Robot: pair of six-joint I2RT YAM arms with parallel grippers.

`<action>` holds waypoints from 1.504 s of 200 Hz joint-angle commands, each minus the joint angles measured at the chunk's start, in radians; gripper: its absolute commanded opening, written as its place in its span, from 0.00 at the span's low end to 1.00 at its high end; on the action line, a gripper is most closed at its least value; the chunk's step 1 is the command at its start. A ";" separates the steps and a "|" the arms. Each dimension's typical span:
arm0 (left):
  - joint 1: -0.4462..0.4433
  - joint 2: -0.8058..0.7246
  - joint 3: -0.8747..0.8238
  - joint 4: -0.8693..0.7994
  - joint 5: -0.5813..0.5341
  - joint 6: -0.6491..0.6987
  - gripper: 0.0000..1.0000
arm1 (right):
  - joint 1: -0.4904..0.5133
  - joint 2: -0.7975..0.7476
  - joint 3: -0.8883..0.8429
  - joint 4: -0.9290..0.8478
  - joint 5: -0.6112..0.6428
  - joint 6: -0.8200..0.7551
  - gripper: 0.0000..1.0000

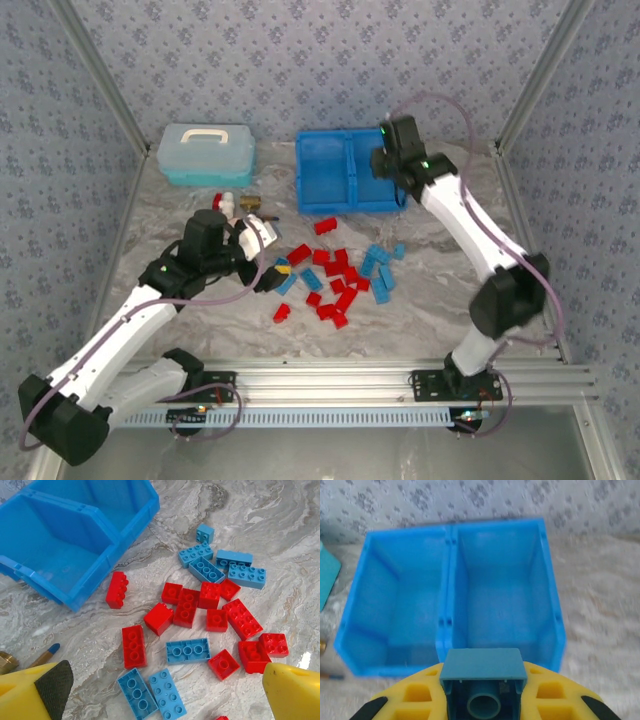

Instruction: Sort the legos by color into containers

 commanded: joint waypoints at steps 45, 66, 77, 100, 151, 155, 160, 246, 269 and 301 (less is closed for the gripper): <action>-0.009 -0.082 -0.069 0.022 -0.015 0.066 0.99 | -0.075 0.594 0.635 -0.192 0.064 -0.102 0.16; -0.008 -0.095 -0.071 0.020 -0.032 0.073 0.99 | -0.101 0.683 0.680 -0.195 0.025 -0.094 0.18; -0.009 -0.102 -0.078 0.029 -0.029 0.072 0.99 | -0.115 0.713 0.686 -0.203 -0.015 -0.083 0.20; -0.010 -0.100 -0.089 0.047 -0.024 0.066 0.99 | -0.135 0.740 0.687 -0.205 -0.083 -0.084 0.28; -0.015 -0.067 -0.087 0.051 -0.022 0.062 0.99 | -0.139 0.704 0.750 -0.245 -0.095 -0.115 0.42; -0.015 -0.066 -0.086 0.049 -0.023 0.062 0.99 | -0.140 0.695 0.751 -0.247 -0.095 -0.114 0.42; -0.015 -0.067 -0.086 0.047 -0.025 0.061 0.99 | -0.140 0.683 0.751 -0.248 -0.096 -0.112 0.42; -0.015 -0.077 -0.096 0.059 -0.069 0.069 0.99 | -0.111 0.149 0.178 -0.107 -0.068 0.004 0.54; -0.014 -0.082 -0.098 0.066 -0.063 0.070 0.99 | -0.105 -0.091 -0.168 0.006 -0.053 0.071 0.54; -0.015 -0.076 -0.098 0.067 -0.054 0.074 0.99 | -0.099 -0.276 -0.482 0.033 -0.050 0.143 0.54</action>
